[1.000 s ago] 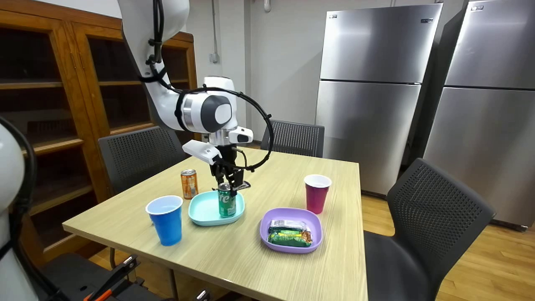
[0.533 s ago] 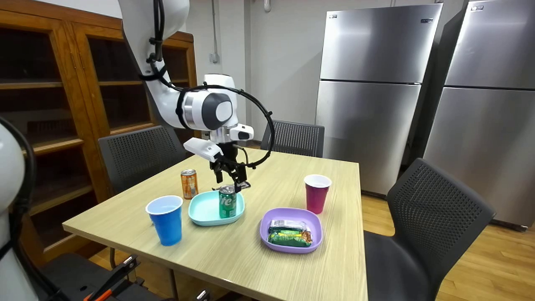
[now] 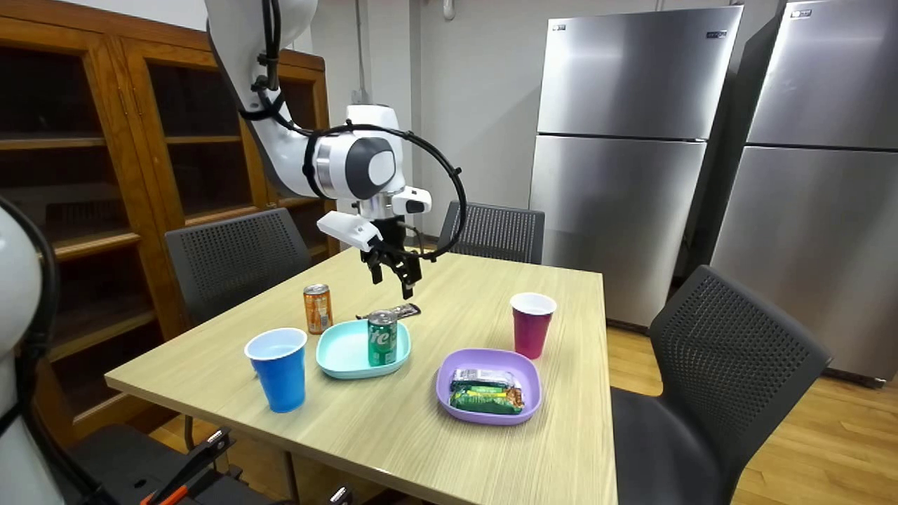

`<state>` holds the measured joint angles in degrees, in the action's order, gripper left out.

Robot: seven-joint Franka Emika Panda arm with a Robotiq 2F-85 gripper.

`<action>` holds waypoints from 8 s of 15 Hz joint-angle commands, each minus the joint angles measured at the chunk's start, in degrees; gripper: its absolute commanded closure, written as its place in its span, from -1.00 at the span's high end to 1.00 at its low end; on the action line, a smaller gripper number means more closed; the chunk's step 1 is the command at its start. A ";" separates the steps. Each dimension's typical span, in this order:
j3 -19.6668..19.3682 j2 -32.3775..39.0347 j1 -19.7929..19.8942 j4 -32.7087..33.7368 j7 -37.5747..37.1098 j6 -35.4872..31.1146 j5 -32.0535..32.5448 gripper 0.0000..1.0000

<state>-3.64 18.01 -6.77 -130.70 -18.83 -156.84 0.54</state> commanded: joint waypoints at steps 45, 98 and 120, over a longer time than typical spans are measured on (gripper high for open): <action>-0.97 27.85 -6.80 32.56 -7.02 6.79 -3.23 1.00; -1.87 19.32 -6.32 32.54 -6.28 15.15 -2.44 -1.00; -7.18 1.35 -2.09 9.47 -22.07 11.46 -3.22 -1.00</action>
<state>-10.38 23.79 -10.25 -116.65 -36.82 -144.27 -3.00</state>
